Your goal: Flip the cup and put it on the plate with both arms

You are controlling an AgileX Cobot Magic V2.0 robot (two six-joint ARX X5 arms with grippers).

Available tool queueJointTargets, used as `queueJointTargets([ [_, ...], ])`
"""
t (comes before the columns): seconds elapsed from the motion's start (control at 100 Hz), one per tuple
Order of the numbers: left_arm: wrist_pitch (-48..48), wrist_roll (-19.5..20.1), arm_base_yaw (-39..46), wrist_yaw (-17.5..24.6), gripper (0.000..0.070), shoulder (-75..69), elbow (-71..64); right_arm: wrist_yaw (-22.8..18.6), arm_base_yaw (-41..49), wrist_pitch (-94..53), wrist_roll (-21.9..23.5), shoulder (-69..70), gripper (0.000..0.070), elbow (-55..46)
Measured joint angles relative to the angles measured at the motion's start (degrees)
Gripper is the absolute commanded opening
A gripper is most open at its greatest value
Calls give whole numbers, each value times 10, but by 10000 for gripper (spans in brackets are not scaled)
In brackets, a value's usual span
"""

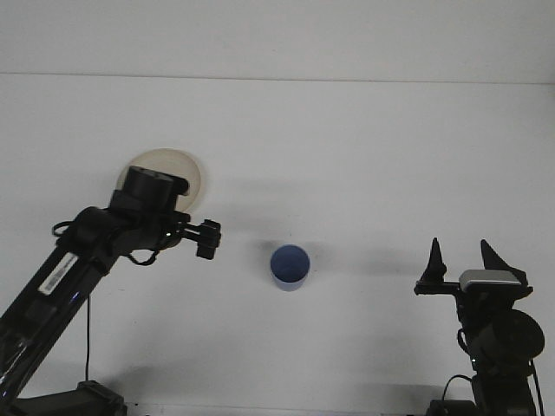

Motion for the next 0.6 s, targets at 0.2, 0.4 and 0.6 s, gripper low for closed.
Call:
queueJointTargets([
  [0.2,9,0,-71,0,567,95,45,0,0,0,0,0,575,0],
  [0.4,28,1,-122,0,567,150,69,0,0,0,0,0,575,0],
  [0.6,40,1,-147,0,567,189,79,0,0,0,0,0,575,0],
])
